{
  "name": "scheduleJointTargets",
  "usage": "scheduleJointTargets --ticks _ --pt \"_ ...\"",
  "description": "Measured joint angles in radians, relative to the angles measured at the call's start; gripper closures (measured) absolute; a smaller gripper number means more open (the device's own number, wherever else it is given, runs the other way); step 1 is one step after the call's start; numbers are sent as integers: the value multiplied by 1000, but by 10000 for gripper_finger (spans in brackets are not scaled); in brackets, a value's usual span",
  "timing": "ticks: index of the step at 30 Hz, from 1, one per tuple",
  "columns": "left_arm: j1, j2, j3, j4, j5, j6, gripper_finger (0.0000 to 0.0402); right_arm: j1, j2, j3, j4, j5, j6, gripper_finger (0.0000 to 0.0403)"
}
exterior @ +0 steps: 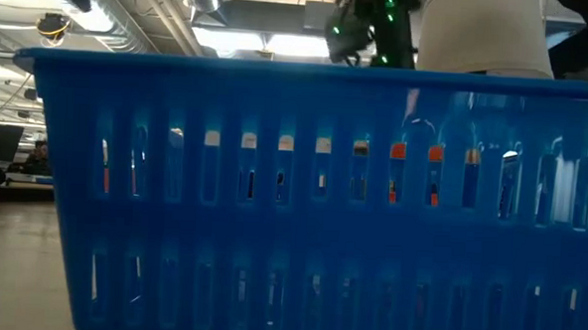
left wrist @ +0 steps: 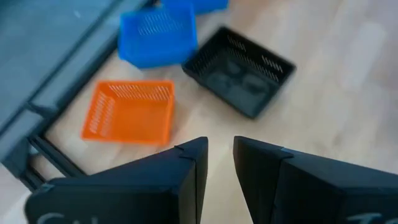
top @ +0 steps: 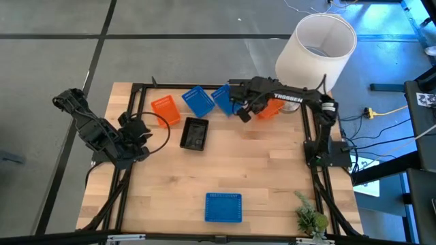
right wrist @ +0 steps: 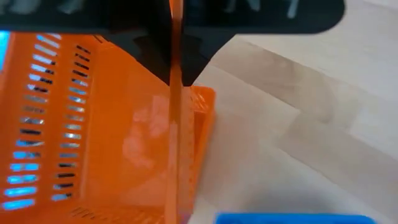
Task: Stack baskets by color
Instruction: Stack the center orange basket bin on top of the top right orange basket bin, then stack the left orange basket bin on top of the right orange basket bin
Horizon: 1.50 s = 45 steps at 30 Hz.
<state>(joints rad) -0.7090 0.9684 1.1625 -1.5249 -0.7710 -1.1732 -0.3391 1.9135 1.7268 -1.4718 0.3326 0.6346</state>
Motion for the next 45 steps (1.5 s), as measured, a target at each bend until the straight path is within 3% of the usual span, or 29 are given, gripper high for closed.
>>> scheduleJointTargets --ticks 6,14,22,37,42,45 --pt "4 0 0 1 -153 -2 333 -89 -43 -154 220 -50 -76 400" --pt "61 0 0 2 -156 -2 333 -158 -42 -237 364 -129 -120 400" --pt "93 0 0 1 -119 13 333 -146 -43 -280 370 -251 -90 400" --pt "96 0 0 0 -99 50 333 -138 -41 -252 349 -249 -120 358" --pt "108 0 0 0 -88 -47 333 -134 -67 -184 293 -248 -119 357" --pt "148 0 0 -1 -21 -81 333 -121 -102 -148 271 -247 -121 356"
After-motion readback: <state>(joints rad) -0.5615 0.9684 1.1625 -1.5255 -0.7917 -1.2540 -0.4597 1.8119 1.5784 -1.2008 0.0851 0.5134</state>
